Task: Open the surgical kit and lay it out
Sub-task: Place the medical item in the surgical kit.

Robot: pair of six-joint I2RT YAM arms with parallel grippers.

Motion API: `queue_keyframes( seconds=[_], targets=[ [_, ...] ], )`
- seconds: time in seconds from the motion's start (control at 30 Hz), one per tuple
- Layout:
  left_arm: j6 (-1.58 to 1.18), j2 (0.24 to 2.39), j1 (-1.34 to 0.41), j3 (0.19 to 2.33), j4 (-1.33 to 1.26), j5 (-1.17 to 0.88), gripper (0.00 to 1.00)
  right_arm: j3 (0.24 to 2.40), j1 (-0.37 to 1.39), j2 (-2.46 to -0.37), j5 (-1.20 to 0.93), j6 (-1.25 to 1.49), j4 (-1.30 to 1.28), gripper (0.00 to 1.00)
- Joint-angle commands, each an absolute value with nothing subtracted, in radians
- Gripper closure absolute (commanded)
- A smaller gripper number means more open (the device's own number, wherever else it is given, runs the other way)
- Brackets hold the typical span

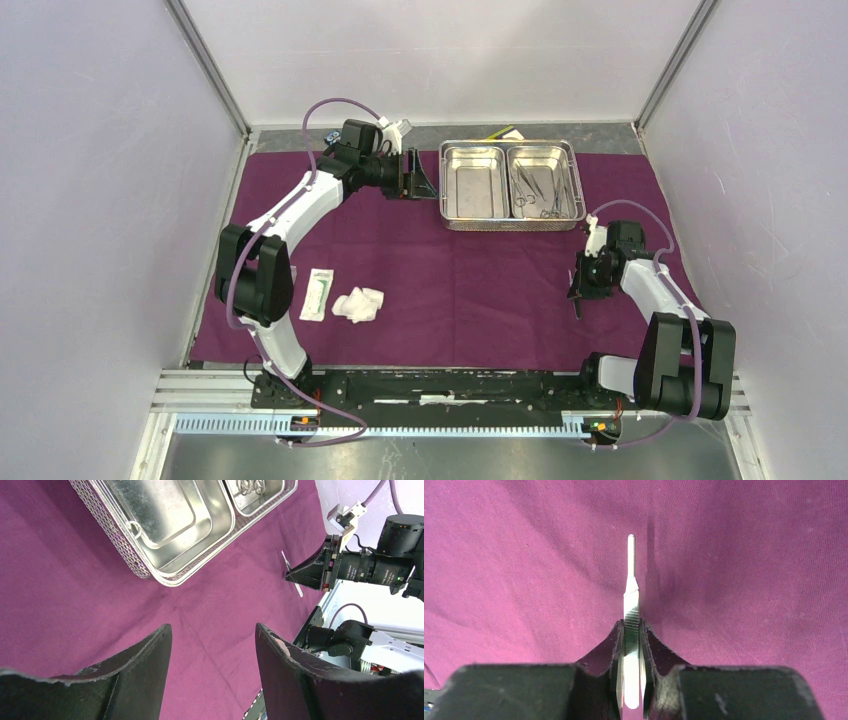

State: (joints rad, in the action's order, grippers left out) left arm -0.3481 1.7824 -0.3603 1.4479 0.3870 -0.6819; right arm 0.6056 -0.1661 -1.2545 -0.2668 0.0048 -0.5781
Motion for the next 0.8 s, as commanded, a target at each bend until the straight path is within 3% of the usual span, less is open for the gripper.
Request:
queue_keyframes(
  seconds=[0.0, 0.77],
  targets=[
    [-0.377, 1.753, -0.363, 1.468, 0.35, -0.692, 0.31, 0.626, -0.176, -1.25, -0.251, 0.01, -0.571, 0.94],
    [-0.389, 1.753, -0.363, 1.459, 0.342, -0.718, 0.31, 0.669, -0.205, -1.297, -0.255, -0.026, -0.555, 0.95]
  ],
)
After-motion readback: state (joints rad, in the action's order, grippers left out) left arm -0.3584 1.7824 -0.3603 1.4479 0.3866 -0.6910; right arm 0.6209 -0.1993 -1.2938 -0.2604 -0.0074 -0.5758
